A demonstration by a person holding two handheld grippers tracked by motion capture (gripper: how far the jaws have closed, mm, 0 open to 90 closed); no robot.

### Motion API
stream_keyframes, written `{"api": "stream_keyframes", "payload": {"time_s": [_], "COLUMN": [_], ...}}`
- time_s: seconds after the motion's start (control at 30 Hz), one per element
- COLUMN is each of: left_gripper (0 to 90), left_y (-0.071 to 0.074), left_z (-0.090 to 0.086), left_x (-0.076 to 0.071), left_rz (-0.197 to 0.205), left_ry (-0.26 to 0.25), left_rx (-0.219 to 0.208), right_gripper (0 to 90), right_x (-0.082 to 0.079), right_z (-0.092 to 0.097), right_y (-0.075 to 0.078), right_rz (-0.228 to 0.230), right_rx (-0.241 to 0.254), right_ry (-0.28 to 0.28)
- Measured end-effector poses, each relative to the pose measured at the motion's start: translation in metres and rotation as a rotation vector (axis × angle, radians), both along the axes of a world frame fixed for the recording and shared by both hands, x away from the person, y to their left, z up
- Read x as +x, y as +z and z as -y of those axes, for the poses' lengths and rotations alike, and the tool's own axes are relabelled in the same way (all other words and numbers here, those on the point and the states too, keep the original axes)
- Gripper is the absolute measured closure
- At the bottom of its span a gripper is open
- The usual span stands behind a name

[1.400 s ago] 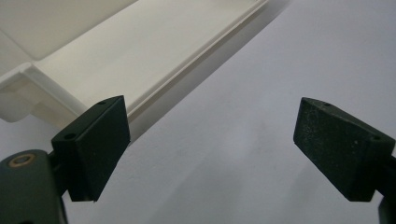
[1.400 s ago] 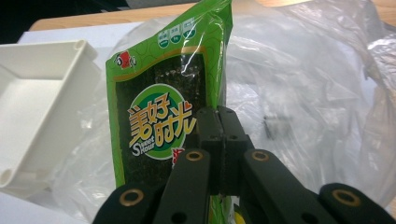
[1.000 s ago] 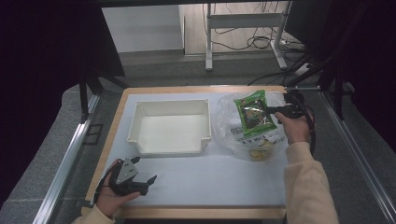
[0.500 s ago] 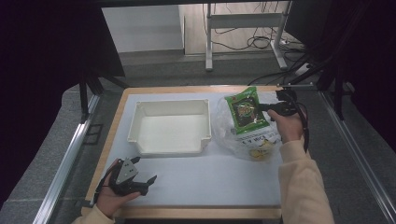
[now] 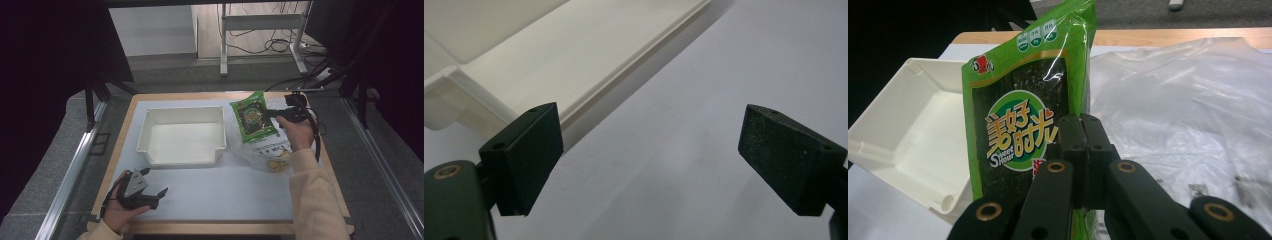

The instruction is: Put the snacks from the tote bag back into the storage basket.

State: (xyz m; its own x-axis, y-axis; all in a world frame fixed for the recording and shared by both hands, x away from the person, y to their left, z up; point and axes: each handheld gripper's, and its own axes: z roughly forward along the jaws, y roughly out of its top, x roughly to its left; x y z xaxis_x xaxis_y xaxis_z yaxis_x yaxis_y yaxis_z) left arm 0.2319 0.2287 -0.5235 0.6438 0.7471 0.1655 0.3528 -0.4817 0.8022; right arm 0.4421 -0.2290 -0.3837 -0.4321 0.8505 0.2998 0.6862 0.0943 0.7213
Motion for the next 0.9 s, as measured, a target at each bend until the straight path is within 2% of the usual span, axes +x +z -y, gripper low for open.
{"api": "stream_keyframes", "payload": {"time_s": [0.3, 0.9], "left_gripper": [10.7, 10.7], "left_y": [0.0, 0.0], "left_z": [0.0, 0.0], "left_x": [0.0, 0.0], "left_rz": [0.0, 0.004], "left_ry": [0.0, 0.0], "left_rx": [-0.001, -0.005], "right_gripper": [90.0, 90.0], "right_x": [0.002, 0.006], "right_z": [-0.017, -0.045], "right_y": [0.001, -0.003], "right_rz": [0.004, 0.002], "right_rx": [0.013, 0.031], "right_ry": [0.038, 0.076]}}
